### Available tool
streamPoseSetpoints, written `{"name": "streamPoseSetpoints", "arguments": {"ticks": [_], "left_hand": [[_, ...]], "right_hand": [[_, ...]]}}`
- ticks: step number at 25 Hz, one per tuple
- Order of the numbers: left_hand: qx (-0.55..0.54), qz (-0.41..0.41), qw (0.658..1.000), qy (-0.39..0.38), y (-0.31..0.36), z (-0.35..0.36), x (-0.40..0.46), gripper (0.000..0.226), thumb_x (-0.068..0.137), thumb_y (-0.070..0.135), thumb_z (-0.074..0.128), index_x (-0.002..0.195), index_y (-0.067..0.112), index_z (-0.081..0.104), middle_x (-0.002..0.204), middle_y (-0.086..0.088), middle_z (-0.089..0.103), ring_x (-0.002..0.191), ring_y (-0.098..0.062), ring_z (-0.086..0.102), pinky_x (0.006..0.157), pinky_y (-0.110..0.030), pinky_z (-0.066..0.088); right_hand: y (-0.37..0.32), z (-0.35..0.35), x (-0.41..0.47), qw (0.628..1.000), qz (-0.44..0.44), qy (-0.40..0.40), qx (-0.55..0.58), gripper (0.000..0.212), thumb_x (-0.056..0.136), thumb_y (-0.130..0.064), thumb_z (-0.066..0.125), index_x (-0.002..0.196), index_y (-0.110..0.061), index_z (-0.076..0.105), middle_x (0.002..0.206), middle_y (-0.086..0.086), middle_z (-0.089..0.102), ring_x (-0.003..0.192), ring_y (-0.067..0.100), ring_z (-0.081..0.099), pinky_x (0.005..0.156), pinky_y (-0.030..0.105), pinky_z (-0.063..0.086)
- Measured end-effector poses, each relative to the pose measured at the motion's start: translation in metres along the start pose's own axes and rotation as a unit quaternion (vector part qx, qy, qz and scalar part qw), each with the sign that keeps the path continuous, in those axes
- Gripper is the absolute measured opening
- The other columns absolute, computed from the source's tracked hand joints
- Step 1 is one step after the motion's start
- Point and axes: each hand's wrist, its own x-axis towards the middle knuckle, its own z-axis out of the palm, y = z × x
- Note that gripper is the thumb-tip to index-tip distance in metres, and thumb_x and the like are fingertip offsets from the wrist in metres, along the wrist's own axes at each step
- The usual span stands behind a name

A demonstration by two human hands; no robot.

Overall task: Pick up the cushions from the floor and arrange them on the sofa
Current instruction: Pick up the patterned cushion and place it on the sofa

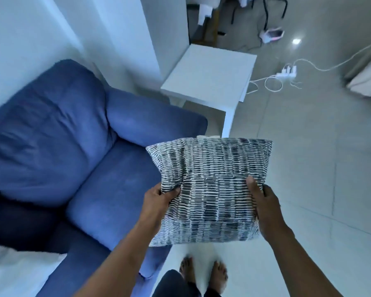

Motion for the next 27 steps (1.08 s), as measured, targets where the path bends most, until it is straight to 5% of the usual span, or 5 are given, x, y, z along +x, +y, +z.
{"name": "streamPoseSetpoints", "arguments": {"ticks": [4,8,15,22,27], "left_hand": [[-0.048,0.021,0.998,0.036,0.017,-0.060,-0.025,0.014,0.092,-0.001,0.078,0.105,0.004,0.083,0.102,-0.014,0.086,0.097,-0.037,0.080,0.094,-0.047,0.065],[-0.088,0.039,0.988,0.117,0.015,-0.113,-0.026,0.018,0.092,-0.003,0.077,0.106,0.007,0.081,0.098,-0.006,0.087,0.096,-0.032,0.081,0.087,-0.042,0.065],[-0.151,0.060,0.968,0.192,0.018,-0.206,0.021,0.055,0.075,0.006,0.085,0.127,0.014,0.069,0.119,-0.011,0.082,0.113,-0.038,0.077,0.101,-0.056,0.061],[-0.205,0.040,0.953,0.220,0.041,-0.278,0.043,0.040,0.086,-0.003,0.081,0.124,0.003,0.071,0.119,-0.015,0.083,0.114,-0.040,0.077,0.092,-0.043,0.063],[-0.234,0.043,0.935,0.263,0.042,-0.313,0.046,0.039,0.089,0.009,0.083,0.126,0.008,0.072,0.122,-0.009,0.083,0.117,-0.034,0.077,0.109,-0.054,0.057]], "right_hand": [[-0.046,0.043,-0.003,0.995,-0.022,-0.092,-0.014,0.086,0.060,-0.079,0.083,0.129,-0.029,0.068,0.122,-0.001,0.079,0.111,0.026,0.076,0.103,0.055,0.058],[-0.080,0.102,0.009,0.982,-0.032,-0.178,-0.056,0.062,0.068,-0.051,0.084,0.124,-0.026,0.073,0.120,0.001,0.080,0.107,0.022,0.076,0.084,0.041,0.061],[-0.110,0.243,0.046,0.950,-0.046,-0.277,-0.137,0.066,0.067,-0.058,0.091,0.124,-0.033,0.069,0.122,-0.005,0.079,0.113,0.023,0.074,0.101,0.052,0.059],[-0.131,0.361,0.074,0.926,-0.037,-0.339,-0.163,0.041,0.085,-0.022,0.082,0.125,-0.020,0.074,0.122,-0.001,0.080,0.114,0.025,0.075,0.106,0.051,0.055],[-0.134,0.427,0.095,0.893,-0.041,-0.391,-0.221,0.043,0.084,-0.016,0.085,0.125,-0.020,0.072,0.123,0.001,0.080,0.116,0.028,0.074,0.109,0.059,0.052]]}}
